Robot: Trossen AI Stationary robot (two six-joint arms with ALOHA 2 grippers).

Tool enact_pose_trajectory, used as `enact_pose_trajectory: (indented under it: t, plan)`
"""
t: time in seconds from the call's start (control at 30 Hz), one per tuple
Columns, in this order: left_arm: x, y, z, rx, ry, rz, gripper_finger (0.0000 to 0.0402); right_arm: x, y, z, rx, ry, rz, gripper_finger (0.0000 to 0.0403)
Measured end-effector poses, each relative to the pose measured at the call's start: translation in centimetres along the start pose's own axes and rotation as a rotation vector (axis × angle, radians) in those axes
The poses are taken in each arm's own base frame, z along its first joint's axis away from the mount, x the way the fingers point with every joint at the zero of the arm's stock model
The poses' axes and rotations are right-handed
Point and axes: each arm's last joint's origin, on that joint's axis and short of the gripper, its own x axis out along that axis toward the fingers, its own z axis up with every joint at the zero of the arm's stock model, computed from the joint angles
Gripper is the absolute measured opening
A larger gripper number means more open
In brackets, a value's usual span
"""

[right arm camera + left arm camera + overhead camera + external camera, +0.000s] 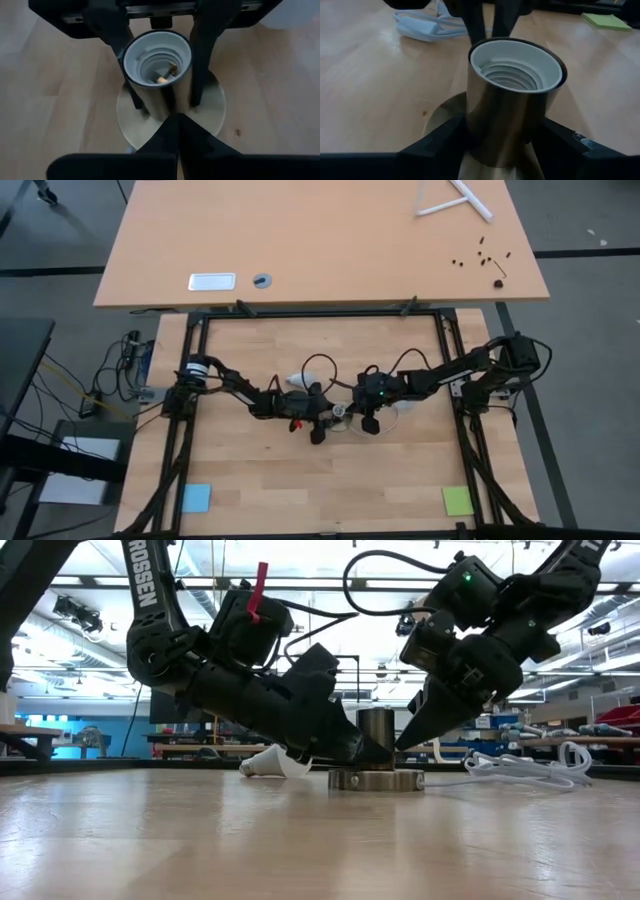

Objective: Screw lightbulb
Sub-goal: Insert the white lightbulb into the golden lamp

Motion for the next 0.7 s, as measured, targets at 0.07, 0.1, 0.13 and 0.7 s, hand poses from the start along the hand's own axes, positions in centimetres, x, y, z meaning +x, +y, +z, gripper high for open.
enact_pose_trajectory:
  t: [0.07,0.1,0.13,0.7]
  plan:
    - [0.0,0.0,0.0,-0.008,0.003,0.0,0.0219,0.0,-0.1,0.0,-0.001,0.003,-0.002,0.0012]
    - [-0.1,0.0,-0.1,-0.013,0.004,0.0,0.0219,0.0,-0.1,0.0,-0.002,0.005,-0.002,0.0012]
    - [-0.2,0.0,-0.2,-0.017,0.003,-0.001,0.022,0.0,-0.1,-0.1,-0.005,0.006,-0.002,0.0012]
    - [-3.2,0.5,-1.7,-0.1,-0.134,-0.036,0.0234,0.0,-0.1,0.1,-0.01,-0.006,0.001,0.0012]
